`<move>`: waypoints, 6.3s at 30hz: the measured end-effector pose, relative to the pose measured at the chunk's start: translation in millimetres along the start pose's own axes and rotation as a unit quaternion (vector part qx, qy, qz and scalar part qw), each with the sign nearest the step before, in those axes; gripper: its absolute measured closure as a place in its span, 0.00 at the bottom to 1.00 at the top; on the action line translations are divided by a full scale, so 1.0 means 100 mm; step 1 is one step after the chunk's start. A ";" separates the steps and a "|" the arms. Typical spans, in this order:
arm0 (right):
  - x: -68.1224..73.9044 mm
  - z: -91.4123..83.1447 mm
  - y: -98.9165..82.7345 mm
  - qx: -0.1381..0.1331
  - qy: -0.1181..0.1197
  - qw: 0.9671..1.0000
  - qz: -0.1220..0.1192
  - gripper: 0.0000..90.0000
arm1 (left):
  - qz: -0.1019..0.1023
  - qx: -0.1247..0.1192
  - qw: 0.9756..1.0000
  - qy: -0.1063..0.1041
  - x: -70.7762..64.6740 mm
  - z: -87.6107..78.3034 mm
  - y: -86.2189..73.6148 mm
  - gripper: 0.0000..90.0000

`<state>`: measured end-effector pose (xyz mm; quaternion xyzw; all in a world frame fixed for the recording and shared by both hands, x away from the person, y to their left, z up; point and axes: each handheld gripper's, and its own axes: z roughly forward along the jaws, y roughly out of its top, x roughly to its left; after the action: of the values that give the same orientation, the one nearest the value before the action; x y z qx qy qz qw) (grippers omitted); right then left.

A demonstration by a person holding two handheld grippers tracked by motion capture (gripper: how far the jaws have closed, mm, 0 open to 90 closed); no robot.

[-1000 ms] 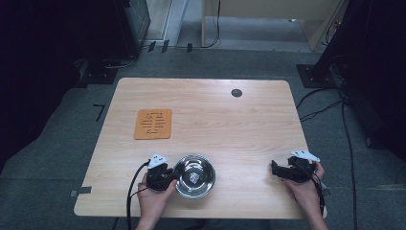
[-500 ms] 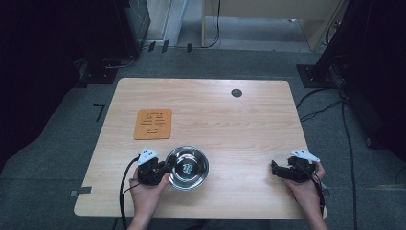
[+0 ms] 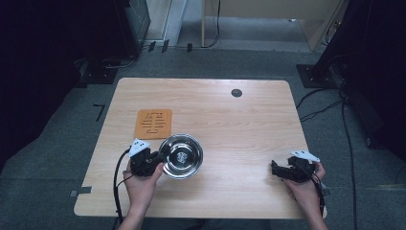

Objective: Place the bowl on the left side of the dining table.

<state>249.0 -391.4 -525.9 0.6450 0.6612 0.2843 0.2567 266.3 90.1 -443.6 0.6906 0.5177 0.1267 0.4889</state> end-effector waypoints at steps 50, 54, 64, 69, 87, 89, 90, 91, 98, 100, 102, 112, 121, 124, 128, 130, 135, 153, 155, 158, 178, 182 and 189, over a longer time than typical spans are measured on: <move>0.00 0.00 0.00 -0.001 0.001 1.000 -0.001 0.00 | -0.118 -0.050 0.983 0.130 1.08 0.42 0.68 0.97; 0.00 0.00 0.00 -0.001 0.001 1.000 0.000 0.00 | -0.147 -0.046 0.979 0.134 1.19 0.52 0.68 0.97; 0.00 0.00 0.00 -0.001 0.001 1.000 0.000 0.00 | -0.197 -0.022 0.967 0.159 1.42 0.73 0.62 0.97; 0.00 0.00 0.00 -0.001 0.001 1.000 0.000 0.00 | -0.216 -0.012 0.962 0.166 1.47 0.79 0.59 0.97; 0.00 0.00 0.00 -0.001 0.001 1.000 0.000 0.00 | -0.229 0.014 0.955 0.190 1.56 0.92 0.52 0.92; 0.00 0.00 0.00 -0.001 0.001 1.000 0.000 0.00 | -0.230 0.014 0.955 0.185 1.56 0.93 0.52 0.76; 0.00 0.00 0.00 -0.001 0.001 1.000 0.000 0.00 | -0.224 0.016 0.956 0.190 1.55 0.93 0.52 0.67; 0.00 0.00 0.00 -0.001 0.001 1.000 0.000 0.00 | -0.224 0.016 0.956 0.190 1.55 0.93 0.52 0.59; 0.00 0.00 0.00 -0.001 0.001 1.000 0.000 0.00 | -0.171 0.020 0.954 0.245 1.46 0.86 0.54 0.10; 0.00 0.00 0.00 -0.001 0.001 1.000 0.000 0.00 | -0.160 0.018 0.957 0.240 1.44 0.83 0.55 0.03; 0.00 0.00 0.00 -0.001 0.001 1.000 0.000 0.00 | -0.151 0.017 0.959 0.238 1.40 0.79 0.56 0.02; 0.00 0.00 0.00 -0.001 0.001 1.000 0.000 0.00 | -0.120 -0.002 0.962 0.246 1.26 0.64 0.56 0.02; 0.00 0.00 0.00 -0.001 0.001 1.000 0.000 0.00 | -0.094 -0.015 0.967 0.235 1.12 0.48 0.48 0.02; 0.00 0.00 0.00 -0.001 0.001 1.000 0.000 0.00 | -0.086 -0.022 0.969 0.232 1.06 0.42 0.45 0.02; 0.00 0.00 0.00 -0.001 0.001 1.000 0.000 0.00 | -0.074 -0.028 0.972 0.222 0.97 0.34 0.41 0.02; 0.00 0.00 0.00 -0.001 0.001 1.000 0.000 0.00 | -0.068 -0.032 0.973 0.217 0.91 0.30 0.39 0.02; 0.00 0.00 0.00 0.000 0.000 1.000 0.000 0.00 | -0.058 -0.038 0.977 0.204 0.79 0.18 0.33 0.02; 0.00 0.00 0.00 0.000 0.000 1.000 0.000 0.00 | -0.033 -0.045 0.983 0.174 0.53 -0.19 -0.01 0.02; 0.00 0.00 0.00 0.000 0.000 1.000 0.000 0.00 | -0.034 -0.046 0.984 0.170 0.52 -0.21 -0.03 0.02; 0.00 0.00 0.00 0.000 0.000 1.000 -0.001 0.00 | -0.030 -0.045 0.984 0.168 0.49 -0.27 -0.12 0.02; 0.00 0.00 0.00 0.000 0.000 1.000 0.000 0.00 | -0.045 -0.025 0.978 0.201 0.82 -0.60 -0.62 0.02; 0.00 0.00 0.00 0.000 0.000 1.000 0.000 0.00 | -0.048 -0.018 0.974 0.221 0.96 -0.64 -0.69 0.02; 0.00 0.00 0.00 0.000 0.000 1.000 0.000 0.00 | -0.070 -0.001 0.969 0.237 1.14 -0.68 -0.76 0.02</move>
<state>249.1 -391.4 -525.9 0.6446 0.6615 0.2846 0.2567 224.5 221.9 -509.0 0.6025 0.6659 0.2526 0.3603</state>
